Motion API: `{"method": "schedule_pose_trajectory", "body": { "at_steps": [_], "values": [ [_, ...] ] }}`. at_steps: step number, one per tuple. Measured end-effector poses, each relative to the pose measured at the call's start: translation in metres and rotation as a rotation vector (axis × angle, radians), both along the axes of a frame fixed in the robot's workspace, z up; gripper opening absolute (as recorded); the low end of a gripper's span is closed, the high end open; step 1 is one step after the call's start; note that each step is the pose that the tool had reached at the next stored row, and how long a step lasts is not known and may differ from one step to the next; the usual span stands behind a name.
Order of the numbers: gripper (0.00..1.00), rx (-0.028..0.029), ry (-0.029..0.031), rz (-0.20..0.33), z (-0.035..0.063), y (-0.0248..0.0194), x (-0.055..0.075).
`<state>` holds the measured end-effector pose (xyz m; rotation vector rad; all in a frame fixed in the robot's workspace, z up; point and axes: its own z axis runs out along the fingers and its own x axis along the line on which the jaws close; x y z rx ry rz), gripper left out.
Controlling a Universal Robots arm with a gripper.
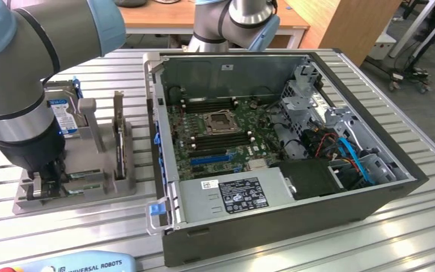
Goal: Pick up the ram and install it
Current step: 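Pick up the ram and move it above insertion slot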
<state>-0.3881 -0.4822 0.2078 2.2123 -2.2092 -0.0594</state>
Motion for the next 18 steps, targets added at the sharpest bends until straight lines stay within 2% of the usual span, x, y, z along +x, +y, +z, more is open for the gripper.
{"method": "schedule_pose_trajectory", "body": {
  "at_steps": [5,18],
  "values": [
    [0.35,0.0001,-0.0002,0.0,-0.0001,0.0001,0.0],
    [0.35,0.0001,-0.0001,0.0,-0.0001,0.0,0.012]
  ]
}}
